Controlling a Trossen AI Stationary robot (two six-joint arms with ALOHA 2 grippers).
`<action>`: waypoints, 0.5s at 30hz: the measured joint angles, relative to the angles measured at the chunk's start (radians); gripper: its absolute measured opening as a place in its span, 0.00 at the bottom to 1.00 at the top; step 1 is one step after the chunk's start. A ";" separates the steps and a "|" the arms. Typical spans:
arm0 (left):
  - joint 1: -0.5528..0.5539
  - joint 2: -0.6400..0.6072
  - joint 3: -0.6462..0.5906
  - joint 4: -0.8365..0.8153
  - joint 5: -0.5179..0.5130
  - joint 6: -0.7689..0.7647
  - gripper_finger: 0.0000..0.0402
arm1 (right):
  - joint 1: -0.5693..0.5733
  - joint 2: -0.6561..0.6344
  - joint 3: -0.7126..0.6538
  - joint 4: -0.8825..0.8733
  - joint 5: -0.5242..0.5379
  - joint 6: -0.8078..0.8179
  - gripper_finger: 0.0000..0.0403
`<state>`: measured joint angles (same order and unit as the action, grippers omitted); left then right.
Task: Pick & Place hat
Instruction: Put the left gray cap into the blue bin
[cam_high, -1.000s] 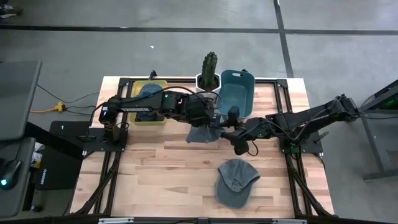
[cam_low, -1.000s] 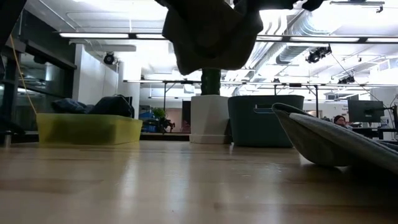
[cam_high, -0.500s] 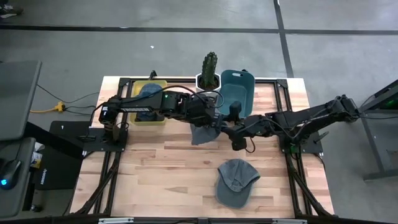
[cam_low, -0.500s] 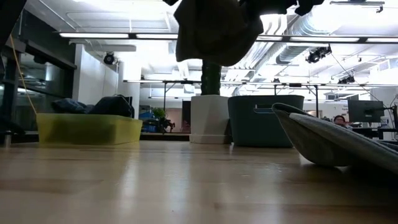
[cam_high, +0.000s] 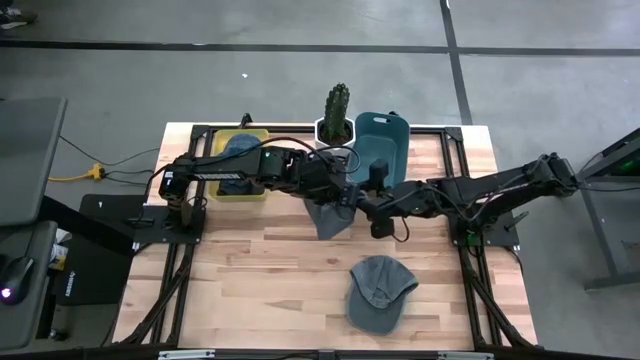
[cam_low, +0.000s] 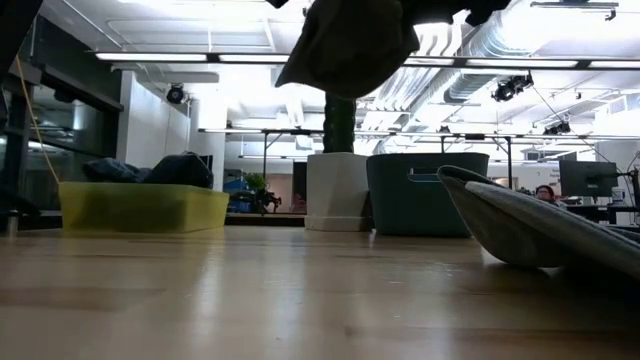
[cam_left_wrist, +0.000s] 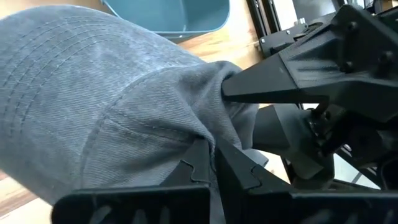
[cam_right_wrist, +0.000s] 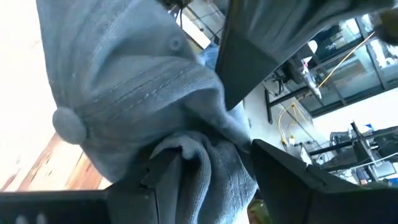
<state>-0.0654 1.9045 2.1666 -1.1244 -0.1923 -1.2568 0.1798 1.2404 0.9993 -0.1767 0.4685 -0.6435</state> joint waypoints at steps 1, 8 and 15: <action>0.000 0.000 0.000 0.000 0.001 0.000 0.00 | -0.003 0.000 0.000 0.008 -0.006 -0.009 0.45; 0.000 0.000 0.000 0.010 0.022 0.017 0.00 | -0.050 0.000 0.000 0.022 -0.078 -0.027 0.45; -0.001 0.000 0.000 0.015 0.025 0.023 0.00 | -0.091 0.000 0.000 0.019 -0.148 -0.037 0.45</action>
<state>-0.0662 1.9045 2.1662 -1.1093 -0.1669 -1.2343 0.0887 1.2404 0.9993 -0.1574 0.3210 -0.6804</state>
